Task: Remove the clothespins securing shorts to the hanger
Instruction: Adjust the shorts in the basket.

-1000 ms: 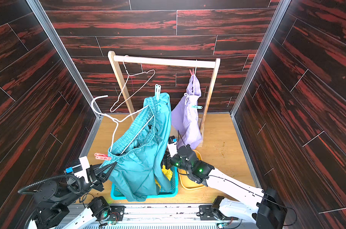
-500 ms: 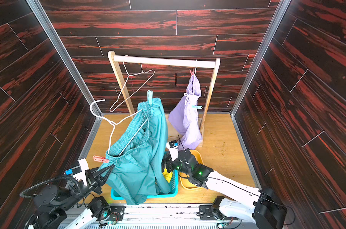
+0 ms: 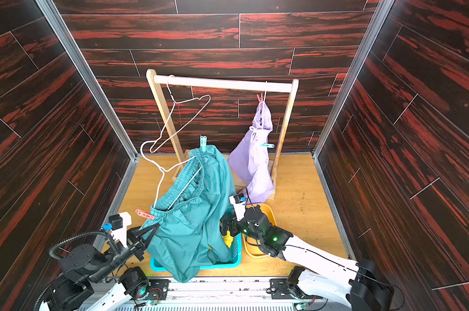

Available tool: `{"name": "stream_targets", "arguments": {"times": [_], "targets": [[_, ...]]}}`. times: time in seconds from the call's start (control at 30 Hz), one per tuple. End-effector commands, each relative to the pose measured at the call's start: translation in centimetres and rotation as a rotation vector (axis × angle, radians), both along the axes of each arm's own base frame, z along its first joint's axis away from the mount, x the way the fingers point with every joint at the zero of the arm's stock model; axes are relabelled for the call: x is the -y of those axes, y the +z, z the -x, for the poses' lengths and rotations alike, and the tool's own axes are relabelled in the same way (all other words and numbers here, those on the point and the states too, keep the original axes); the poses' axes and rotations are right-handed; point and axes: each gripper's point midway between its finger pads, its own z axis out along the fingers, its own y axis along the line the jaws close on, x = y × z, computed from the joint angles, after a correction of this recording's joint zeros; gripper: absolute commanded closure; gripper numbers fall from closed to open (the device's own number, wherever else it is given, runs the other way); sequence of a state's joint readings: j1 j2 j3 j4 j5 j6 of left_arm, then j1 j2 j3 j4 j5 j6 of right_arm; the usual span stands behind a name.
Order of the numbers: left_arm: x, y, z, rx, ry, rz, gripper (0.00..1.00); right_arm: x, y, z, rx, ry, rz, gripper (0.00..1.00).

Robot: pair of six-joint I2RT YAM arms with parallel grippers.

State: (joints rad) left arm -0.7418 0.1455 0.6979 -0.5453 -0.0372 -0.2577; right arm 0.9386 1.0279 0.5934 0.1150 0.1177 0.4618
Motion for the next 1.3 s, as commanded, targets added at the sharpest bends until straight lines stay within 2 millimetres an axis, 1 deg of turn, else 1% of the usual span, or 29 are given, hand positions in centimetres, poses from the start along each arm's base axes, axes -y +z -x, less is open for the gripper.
{"name": "stream_targets", "arguments": {"times": [0.0,0.13,0.2,0.27,0.4,0.5,0.57,0.67,0.73,0.8,0.87,0.93,1.03,1.2,1.27], "targets": [[-0.9,1.9,-1.1,0.061,0.08,-0.037,1.0,2.1,0.2,-0.3,0.02,-0.067,0.1,0.01],[-1.0,2.8,-2.4,0.115,0.123,-0.143,1.0,4.3,0.4,-0.1,0.031,-0.116,0.163,0.01],[-0.9,3.2,-3.0,0.157,0.143,-0.193,1.0,5.3,0.9,0.1,0.042,-0.137,0.171,0.01],[-1.1,3.9,-3.9,0.197,0.184,-0.234,1.0,6.2,1.9,0.3,0.068,-0.157,0.164,0.01],[-1.0,4.8,-5.4,0.283,0.238,-0.317,1.0,6.8,3.8,0.7,0.136,-0.144,0.127,0.02],[-1.3,5.7,-6.5,0.343,0.294,-0.383,1.0,6.7,4.4,0.6,0.165,-0.133,0.133,0.02],[-1.7,6.4,-7.1,0.35,0.34,-0.395,1.0,6.1,4.7,0.6,0.177,-0.103,0.131,0.02],[-1.2,7.0,-7.2,0.375,0.326,-0.417,1.0,4.6,5.2,1.2,0.186,-0.024,0.094,0.02],[-0.5,7.2,-7.0,0.413,0.284,-0.438,1.0,3.0,5.5,2.5,0.202,0.085,0.039,0.01],[-0.3,7.3,-7.0,0.444,0.273,-0.48,1.0,1.6,5.9,3.9,0.221,0.193,-0.031,0.02],[-0.7,7.4,-7.2,0.465,0.298,-0.534,1.0,0.5,6.5,5.2,0.243,0.271,-0.092,0.02],[-1.1,8.0,-7.3,0.487,0.326,-0.553,1.0,-0.3,6.7,6.1,0.268,0.313,-0.119,0.02],[-1.8,8.8,-7.7,0.504,0.39,-0.552,1.0,-1.8,6.6,7.3,0.307,0.364,-0.108,0.01],[-1.3,9.1,-8.4,0.511,0.391,-0.576,1.0,-5.0,6.4,9.4,0.333,0.468,-0.13,0.02],[-1.0,9.2,-8.5,0.519,0.385,-0.564,1.0,-6.6,5.8,10.0,0.318,0.508,-0.139,0.02]]}}
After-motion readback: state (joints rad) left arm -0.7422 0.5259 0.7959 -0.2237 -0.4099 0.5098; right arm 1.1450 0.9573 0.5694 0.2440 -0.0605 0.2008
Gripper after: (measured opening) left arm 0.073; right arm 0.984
